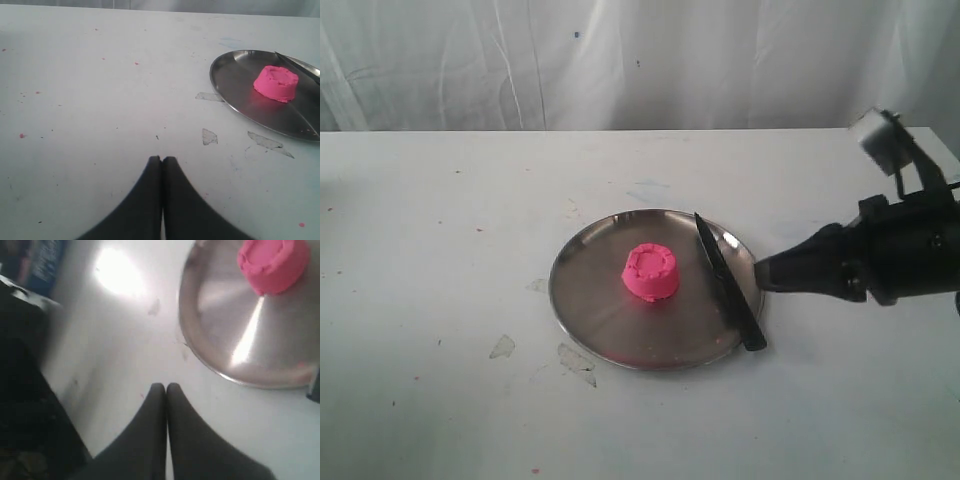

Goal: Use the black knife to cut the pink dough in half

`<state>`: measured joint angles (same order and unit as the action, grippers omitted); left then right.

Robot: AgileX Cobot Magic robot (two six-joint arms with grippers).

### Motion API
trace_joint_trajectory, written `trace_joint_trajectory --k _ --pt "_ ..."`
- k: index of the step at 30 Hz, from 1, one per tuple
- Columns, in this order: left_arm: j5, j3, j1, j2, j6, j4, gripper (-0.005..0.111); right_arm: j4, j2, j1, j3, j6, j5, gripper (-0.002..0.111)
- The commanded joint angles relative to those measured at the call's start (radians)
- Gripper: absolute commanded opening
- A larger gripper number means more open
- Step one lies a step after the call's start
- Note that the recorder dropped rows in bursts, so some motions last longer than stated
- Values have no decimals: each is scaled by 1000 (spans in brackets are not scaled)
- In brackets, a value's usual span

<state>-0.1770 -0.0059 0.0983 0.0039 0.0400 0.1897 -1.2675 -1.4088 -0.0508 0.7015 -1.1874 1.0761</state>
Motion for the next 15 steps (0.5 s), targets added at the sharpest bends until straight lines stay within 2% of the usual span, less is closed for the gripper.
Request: trace_joint_trajectory --k 1,8,15 --pt "0 6 3 -4 6 3 0 -149 -110 -124 7 -121 110 0" --pt "0 6 3 -4 6 3 0 -161 -240 -148 11 -176 9 2" --pt "0 6 3 -4 6 3 0 -124 -331 -147 92 -174 -31 27"
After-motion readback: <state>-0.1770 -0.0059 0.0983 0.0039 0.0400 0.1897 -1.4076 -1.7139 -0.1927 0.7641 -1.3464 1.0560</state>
